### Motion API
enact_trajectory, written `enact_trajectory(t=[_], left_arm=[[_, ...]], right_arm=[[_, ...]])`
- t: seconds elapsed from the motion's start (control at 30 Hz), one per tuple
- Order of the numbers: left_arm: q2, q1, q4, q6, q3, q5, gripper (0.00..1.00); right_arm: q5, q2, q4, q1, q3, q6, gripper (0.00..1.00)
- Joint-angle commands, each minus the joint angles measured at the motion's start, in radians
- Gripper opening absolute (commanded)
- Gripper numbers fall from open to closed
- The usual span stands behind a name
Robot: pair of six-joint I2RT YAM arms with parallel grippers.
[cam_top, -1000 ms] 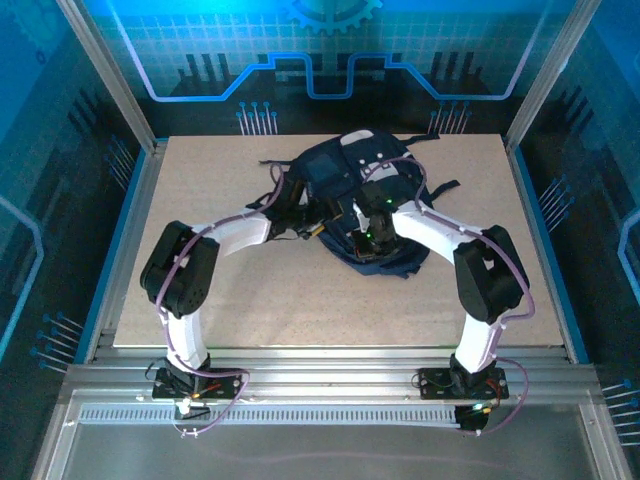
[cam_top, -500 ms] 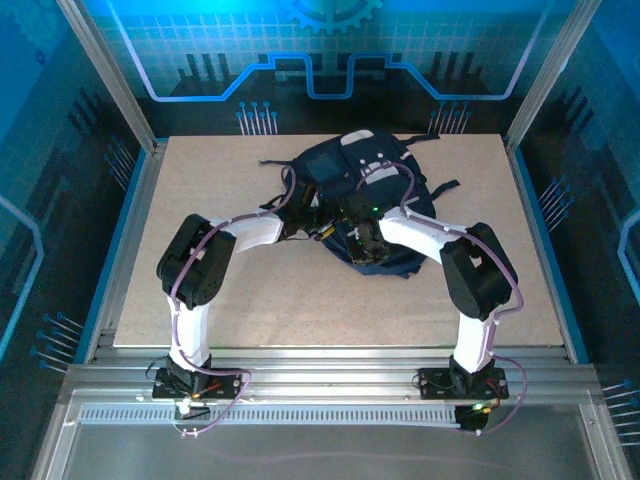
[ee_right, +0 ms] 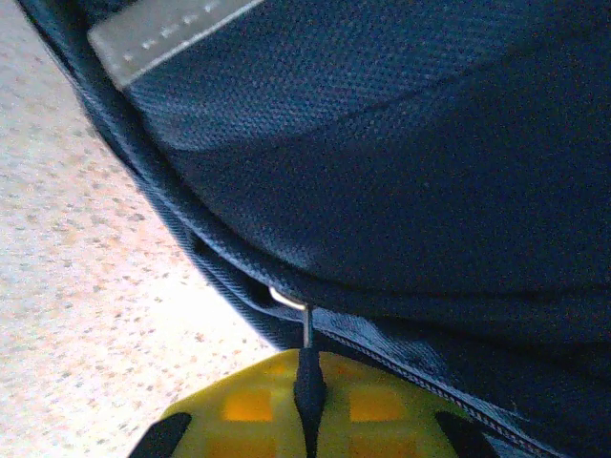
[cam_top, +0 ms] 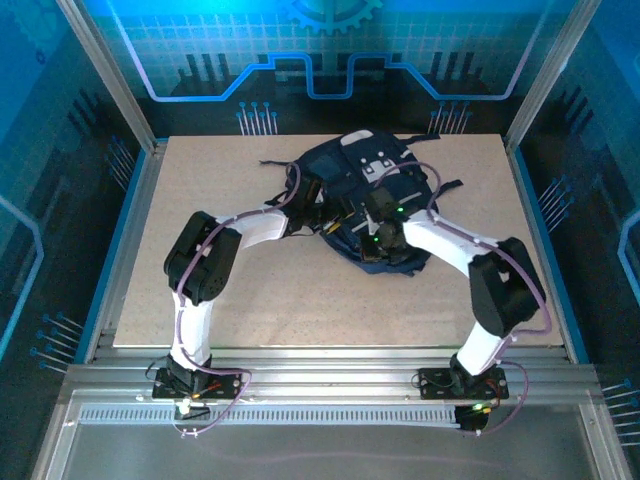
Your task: Pack books, pencil case, and school supplies into a backpack
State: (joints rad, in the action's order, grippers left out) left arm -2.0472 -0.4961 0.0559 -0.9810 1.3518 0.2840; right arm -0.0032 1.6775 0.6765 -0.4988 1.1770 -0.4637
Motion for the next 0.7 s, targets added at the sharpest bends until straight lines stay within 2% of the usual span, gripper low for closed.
enact_trajectory(t=[0.0,0.1,0.17,0.23,0.47,0.67], left_arm=[[-0.045,0.005,-0.022,0.067,0.054,-0.058,0.38],[-0.066,0.011,-0.039,0.092,0.090,-0.047,0.13],[-0.060,0.019,-0.033,0.098,0.092,-0.040,0.00],[-0.037,0.027,-0.023,0.107,0.080,-0.043,0.00],[0.044,0.086,-0.037,0.139,0.033,0.004,0.00],[0.071,0.120,-0.132,0.222,0.062,0.073,0.00]], right_arm=[[-0.200,-0.077,-0.004,0.046,-0.035,0.050,0.00],[-0.220,-0.069,0.022,0.054,-0.021,0.083,0.00],[-0.210,-0.054,0.054,0.055,-0.006,0.108,0.00],[-0.171,-0.044,0.094,0.055,0.005,0.136,0.00],[0.131,-0.048,0.204,0.083,0.001,0.206,0.00],[0.199,-0.064,0.186,0.176,-0.003,0.234,0.00]])
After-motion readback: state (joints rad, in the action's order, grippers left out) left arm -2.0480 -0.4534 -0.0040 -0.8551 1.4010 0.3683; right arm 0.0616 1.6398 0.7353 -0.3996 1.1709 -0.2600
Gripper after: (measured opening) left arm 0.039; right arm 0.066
